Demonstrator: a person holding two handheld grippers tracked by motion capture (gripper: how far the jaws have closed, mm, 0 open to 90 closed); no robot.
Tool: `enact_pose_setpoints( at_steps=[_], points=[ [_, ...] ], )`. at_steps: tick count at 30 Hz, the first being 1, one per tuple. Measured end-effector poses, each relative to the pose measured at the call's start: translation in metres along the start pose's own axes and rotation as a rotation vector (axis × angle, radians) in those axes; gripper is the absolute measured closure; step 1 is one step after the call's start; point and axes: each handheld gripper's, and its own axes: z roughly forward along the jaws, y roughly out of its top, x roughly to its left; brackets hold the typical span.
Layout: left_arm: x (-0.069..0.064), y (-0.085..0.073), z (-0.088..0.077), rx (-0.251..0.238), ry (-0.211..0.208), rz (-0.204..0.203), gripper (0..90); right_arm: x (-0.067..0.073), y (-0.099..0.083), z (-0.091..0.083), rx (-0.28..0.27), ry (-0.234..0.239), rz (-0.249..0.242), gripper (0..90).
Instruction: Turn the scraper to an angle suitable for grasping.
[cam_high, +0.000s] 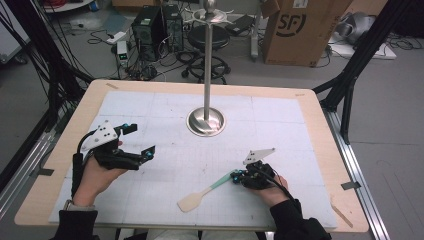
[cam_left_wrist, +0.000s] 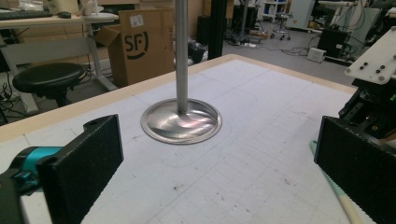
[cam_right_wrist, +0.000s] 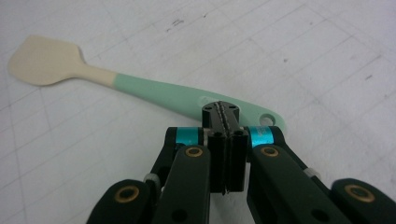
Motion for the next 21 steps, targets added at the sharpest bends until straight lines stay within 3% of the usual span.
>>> enact_pose_setpoints(
  at_steps=[6,12,21],
  points=[
    [0.000,0.001,0.000,-0.006,-0.004,0.001,1.7,0.003,0.012,0.012,-0.016,-0.076,-0.061,90.0],
    [0.000,0.001,0.001,-0.002,-0.005,0.002,1.7,-0.003,0.024,0.028,-0.047,-0.068,-0.049,90.0],
    [0.000,0.000,0.002,0.002,-0.001,0.001,1.7,0.002,0.039,0.048,-0.078,-0.041,-0.053,90.0]
  ],
)
